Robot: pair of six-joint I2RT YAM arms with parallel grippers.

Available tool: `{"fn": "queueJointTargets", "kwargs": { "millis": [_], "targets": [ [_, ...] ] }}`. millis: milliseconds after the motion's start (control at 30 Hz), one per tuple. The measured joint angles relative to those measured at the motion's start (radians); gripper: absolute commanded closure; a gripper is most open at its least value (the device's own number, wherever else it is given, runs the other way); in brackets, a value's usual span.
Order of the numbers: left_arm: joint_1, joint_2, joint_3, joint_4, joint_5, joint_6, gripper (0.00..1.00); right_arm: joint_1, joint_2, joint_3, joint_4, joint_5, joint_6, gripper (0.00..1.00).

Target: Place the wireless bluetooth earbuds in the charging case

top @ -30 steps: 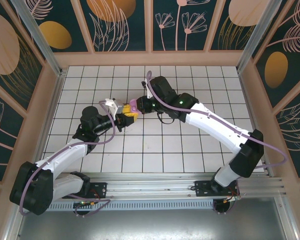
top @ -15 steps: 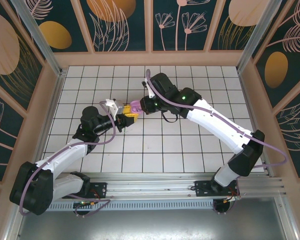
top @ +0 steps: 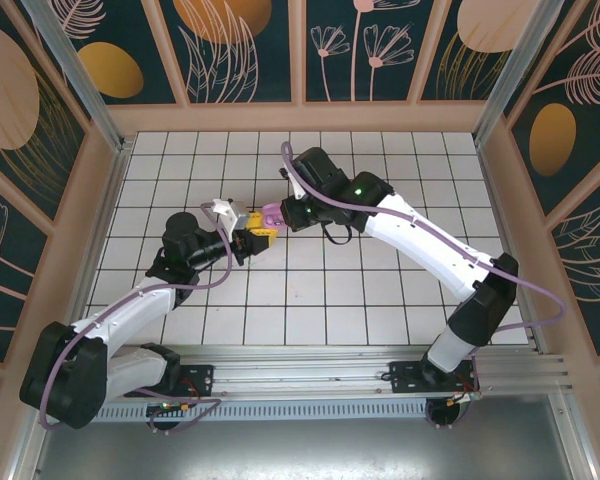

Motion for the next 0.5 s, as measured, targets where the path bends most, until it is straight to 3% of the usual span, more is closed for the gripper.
{"fn": "queueJointTargets", "kwargs": {
  "millis": [500],
  "targets": [
    [0.000, 0.013, 0.002, -0.001, 0.009, 0.007, 1.00, 0.047, 0.076, 0.107, -0.112, 0.053, -0.070, 0.80]
  ]
}}
